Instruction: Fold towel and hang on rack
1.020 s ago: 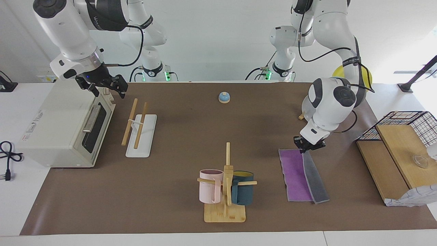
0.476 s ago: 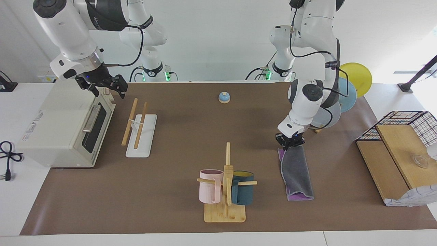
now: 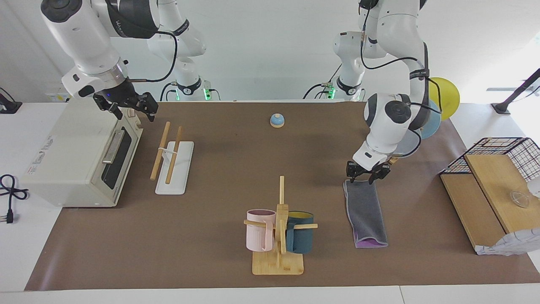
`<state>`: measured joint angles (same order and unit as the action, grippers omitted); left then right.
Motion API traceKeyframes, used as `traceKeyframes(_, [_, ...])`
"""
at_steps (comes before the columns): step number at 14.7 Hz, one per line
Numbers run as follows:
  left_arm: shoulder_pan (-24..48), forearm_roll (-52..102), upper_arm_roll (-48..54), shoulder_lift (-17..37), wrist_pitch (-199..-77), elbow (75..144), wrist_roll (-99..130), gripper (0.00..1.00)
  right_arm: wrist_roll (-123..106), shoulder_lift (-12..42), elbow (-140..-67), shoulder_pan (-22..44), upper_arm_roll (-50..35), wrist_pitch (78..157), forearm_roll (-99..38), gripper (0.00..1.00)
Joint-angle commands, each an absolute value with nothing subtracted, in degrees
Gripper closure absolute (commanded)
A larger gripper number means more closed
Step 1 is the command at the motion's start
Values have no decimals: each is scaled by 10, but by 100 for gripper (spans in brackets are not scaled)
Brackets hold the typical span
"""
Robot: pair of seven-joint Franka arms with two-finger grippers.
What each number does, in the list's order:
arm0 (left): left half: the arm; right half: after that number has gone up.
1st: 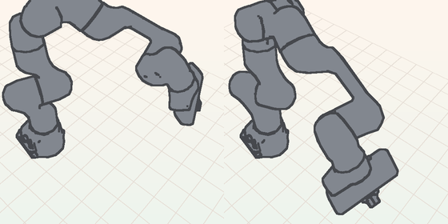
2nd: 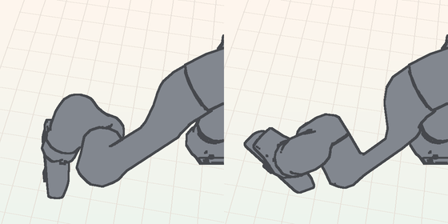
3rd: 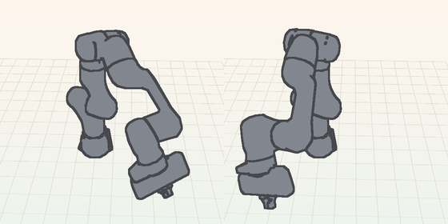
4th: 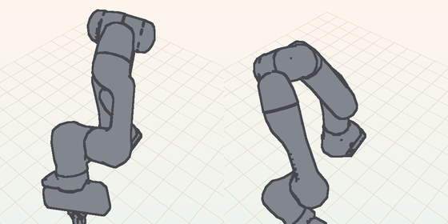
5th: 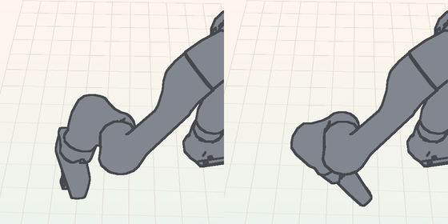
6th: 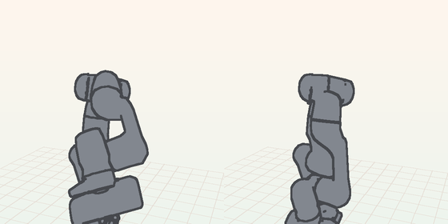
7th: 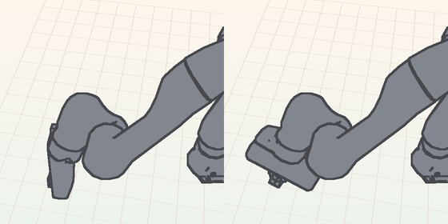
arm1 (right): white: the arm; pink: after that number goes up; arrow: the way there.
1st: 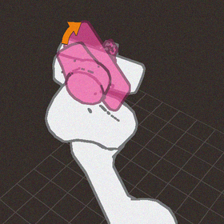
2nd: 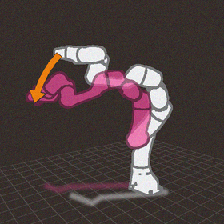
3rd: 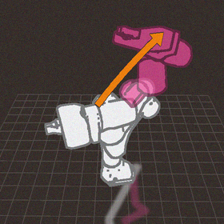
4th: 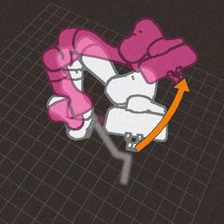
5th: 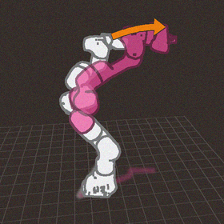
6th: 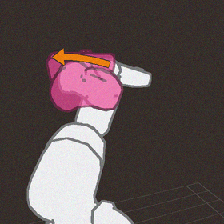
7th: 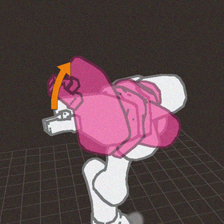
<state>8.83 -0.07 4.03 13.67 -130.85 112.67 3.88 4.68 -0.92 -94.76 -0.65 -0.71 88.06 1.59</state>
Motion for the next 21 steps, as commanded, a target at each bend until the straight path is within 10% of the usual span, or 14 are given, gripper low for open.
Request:
traceKeyframes(1, [44,67,41,158,-1285,1086,-15,0,34,-15,-952,-17,-12,880,14,0])
traceKeyframes(14, [28,134,43,238,-1292,1056,-91,0,34,-15,-952,-17,-12,880,14,0])
traceKeyframes(21, [29,137,43,239,-1292,1059,-93,28,34,-15,-952,-17,-12,880,14,0])
